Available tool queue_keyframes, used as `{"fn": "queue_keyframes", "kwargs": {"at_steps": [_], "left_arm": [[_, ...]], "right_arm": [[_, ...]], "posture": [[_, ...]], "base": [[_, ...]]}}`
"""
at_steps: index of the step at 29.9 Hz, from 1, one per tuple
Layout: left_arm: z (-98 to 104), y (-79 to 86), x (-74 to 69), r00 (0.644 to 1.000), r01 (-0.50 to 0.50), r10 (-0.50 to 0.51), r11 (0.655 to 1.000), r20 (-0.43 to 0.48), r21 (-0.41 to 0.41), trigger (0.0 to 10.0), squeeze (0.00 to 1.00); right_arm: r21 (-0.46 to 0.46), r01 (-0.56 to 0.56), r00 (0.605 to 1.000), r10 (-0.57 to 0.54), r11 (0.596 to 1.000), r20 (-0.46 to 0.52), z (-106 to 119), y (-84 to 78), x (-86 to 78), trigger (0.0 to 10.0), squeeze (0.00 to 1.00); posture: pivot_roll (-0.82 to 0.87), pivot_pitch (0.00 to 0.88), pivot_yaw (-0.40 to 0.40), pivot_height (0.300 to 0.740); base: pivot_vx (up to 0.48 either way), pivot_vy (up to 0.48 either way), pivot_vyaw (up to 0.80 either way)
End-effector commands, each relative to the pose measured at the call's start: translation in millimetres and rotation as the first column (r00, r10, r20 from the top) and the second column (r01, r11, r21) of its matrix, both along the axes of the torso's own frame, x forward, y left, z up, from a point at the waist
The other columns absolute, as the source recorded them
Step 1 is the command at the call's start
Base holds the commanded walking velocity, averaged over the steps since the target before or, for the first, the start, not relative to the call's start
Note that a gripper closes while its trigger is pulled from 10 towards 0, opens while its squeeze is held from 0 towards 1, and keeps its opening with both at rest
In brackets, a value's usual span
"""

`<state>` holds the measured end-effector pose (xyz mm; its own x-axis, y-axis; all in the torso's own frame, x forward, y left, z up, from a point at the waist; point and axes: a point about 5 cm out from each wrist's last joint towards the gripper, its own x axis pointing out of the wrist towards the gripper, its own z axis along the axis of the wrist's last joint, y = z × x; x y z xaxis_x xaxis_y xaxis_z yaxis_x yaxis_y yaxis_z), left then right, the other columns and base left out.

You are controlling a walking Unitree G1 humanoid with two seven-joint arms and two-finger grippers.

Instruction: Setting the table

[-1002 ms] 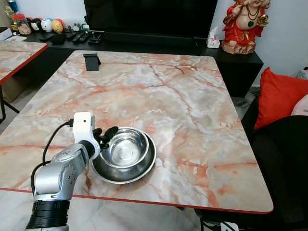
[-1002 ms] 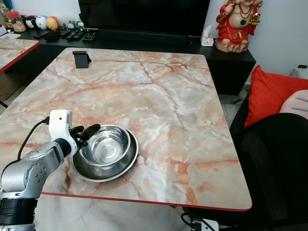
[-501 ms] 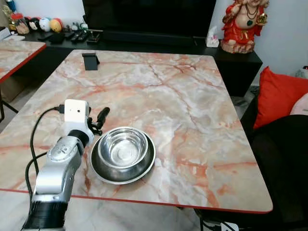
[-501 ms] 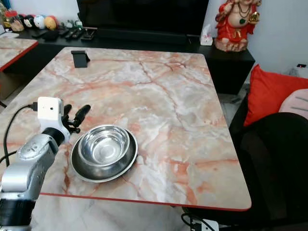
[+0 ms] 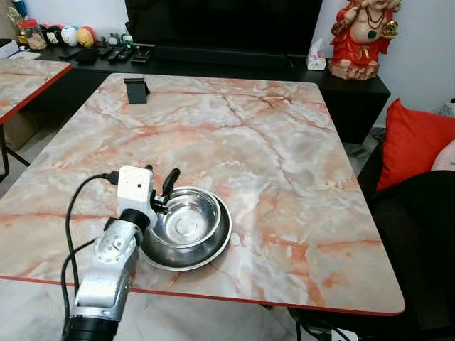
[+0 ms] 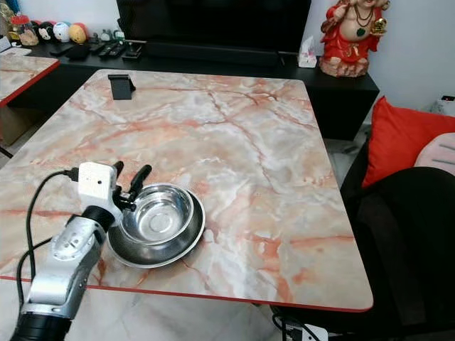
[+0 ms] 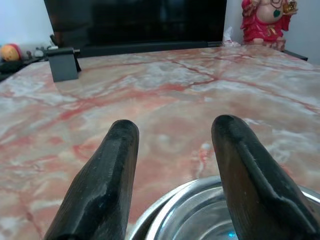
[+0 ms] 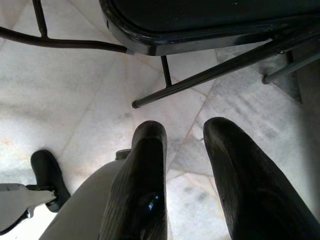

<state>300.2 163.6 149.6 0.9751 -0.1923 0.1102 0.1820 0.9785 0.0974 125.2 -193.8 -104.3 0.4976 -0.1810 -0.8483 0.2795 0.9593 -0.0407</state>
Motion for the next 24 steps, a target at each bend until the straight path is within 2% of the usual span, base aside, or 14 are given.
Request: {"fn": "queue_keyframes", "kwargs": {"at_steps": [1,11,24], "left_arm": [[0.5,2.5,0.9,1.000,-0.012,0.012,1.000,0.009,0.000,10.0,0.00],[1.5,-4.2,4.7,0.999,0.020,-0.021,1.000,0.029,0.009,10.0,0.00],[2.2,-6.3,6.0,0.999,0.031,-0.031,0.999,0.034,0.008,10.0,0.00]], "right_arm": [[-0.004,0.032,0.999,-0.032,0.999,-0.004,-0.8,-2.3,-4.0,10.0,0.00],[-0.010,0.054,0.999,-0.054,0.999,0.004,-0.8,-1.7,-4.9,10.0,0.00],[-0.028,0.097,0.991,-0.094,0.995,0.096,4.1,-4.0,1.3,10.0,0.00]], "posture": [[0.04,0.000,-0.035,0.740],[0.03,0.000,-0.029,0.740],[0.03,0.000,-0.029,0.740]], "base": [[0.000,0.000,0.00],[0.000,0.000,0.00],[0.000,0.000,0.00]]}}
